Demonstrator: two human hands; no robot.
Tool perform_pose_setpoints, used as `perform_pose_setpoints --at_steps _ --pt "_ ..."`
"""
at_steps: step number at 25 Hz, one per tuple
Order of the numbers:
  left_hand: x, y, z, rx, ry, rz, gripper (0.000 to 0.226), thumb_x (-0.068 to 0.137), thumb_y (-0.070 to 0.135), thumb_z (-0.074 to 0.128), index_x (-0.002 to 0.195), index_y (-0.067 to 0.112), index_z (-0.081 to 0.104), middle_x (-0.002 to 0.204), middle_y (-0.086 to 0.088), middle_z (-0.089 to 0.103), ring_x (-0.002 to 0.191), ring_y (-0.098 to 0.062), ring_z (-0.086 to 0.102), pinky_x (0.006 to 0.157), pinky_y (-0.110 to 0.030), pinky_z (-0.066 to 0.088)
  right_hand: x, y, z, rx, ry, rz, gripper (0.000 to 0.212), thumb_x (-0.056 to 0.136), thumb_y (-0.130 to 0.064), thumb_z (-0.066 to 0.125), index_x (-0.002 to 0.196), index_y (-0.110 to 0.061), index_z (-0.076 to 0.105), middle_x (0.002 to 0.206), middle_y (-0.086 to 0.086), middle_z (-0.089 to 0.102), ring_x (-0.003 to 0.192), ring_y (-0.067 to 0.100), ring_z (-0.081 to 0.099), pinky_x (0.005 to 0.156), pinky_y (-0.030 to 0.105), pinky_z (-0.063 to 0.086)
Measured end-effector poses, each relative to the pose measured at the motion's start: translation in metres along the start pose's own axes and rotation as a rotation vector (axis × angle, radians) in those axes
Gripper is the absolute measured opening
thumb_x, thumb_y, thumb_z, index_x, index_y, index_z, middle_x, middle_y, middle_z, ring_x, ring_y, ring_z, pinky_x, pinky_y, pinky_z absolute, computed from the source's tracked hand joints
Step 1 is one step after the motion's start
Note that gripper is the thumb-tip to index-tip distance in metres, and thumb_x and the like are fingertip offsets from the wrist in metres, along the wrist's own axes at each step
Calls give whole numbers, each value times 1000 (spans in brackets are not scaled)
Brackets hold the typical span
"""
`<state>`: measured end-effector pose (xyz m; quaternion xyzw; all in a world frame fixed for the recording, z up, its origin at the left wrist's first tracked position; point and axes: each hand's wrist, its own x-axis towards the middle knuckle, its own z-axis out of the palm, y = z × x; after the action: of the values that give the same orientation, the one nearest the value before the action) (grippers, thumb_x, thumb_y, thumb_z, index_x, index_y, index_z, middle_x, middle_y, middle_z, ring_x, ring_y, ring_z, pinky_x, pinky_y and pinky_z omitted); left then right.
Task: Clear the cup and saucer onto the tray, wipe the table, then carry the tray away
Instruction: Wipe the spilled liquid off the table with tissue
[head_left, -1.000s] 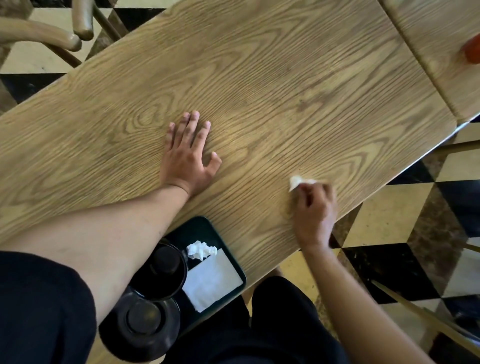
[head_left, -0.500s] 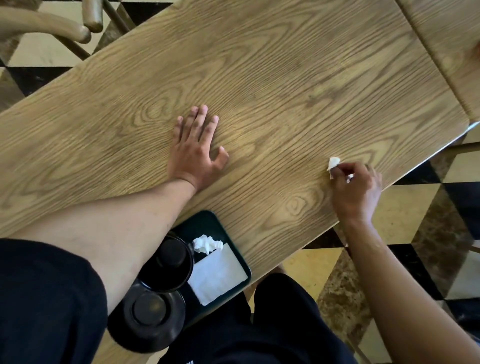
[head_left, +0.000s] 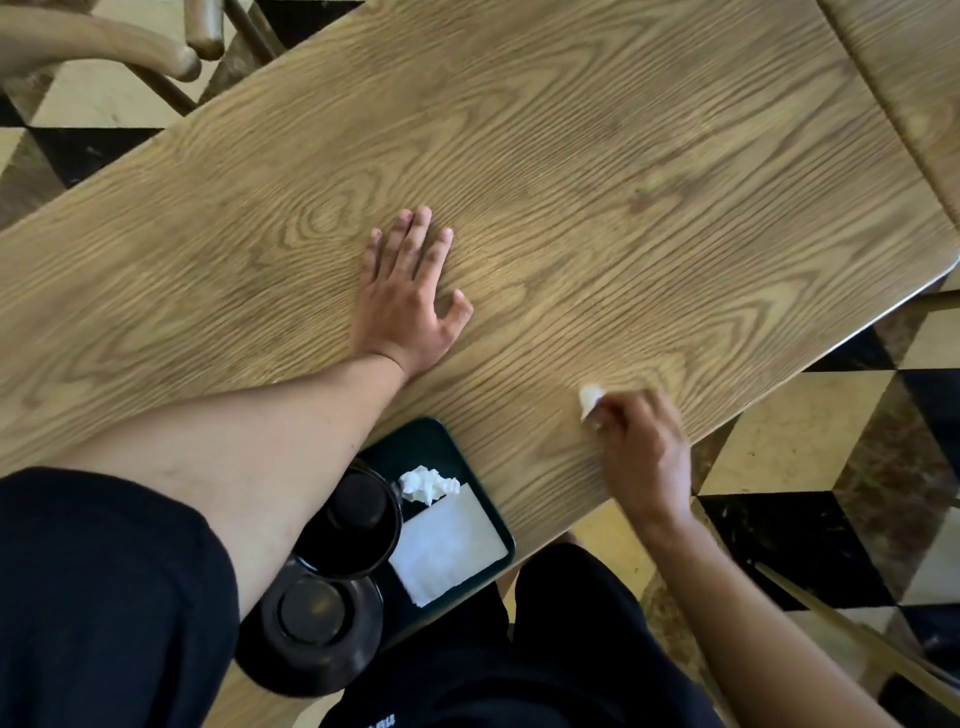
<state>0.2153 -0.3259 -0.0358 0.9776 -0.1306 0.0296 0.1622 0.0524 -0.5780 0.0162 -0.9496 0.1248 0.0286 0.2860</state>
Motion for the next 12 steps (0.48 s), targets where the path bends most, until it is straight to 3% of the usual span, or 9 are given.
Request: perform_pose_setpoints --at_steps 2,3,6,8,12 --pt "0 2 -2 -14 -13 -17 70 89 40 54 152 10 49 166 -16 34 156 -31 25 128 -51 12 39 -8 -7 9 49 227 6 91 -9 69 94 -11 74 96 3 63 93 26 61 83 39 51" --pt "0 3 -3 -20 -17 -24 70 88 40 54 152 10 49 166 -16 33 156 -31 25 128 -51 11 50 -19 -5 31 26 234 6 92 -11 69 94 -12 74 97 2 63 94 25 61 82 38 51" --pt "0 2 -3 -23 -14 -15 70 89 40 55 152 10 50 166 -16 33 157 -31 25 128 -51 12 40 -63 12 106 -143 -182 6 89 -7 73 88 -12 75 91 3 66 81 19 63 70 28 50" --pt "-1 1 -3 -12 -9 -5 69 91 41 55 151 9 50 166 -17 34 156 -32 26 128 -52 13 12 -89 28 196 -326 -435 5 90 -5 72 89 -10 74 89 4 66 78 20 63 69 30 53" --pt "-1 1 -2 5 -11 -7 68 92 41 54 152 10 49 166 -16 34 156 -31 26 128 -53 15 -13 -113 55 248 -405 -479 2 92 -8 71 91 -7 73 87 6 63 77 23 59 71 31 52"
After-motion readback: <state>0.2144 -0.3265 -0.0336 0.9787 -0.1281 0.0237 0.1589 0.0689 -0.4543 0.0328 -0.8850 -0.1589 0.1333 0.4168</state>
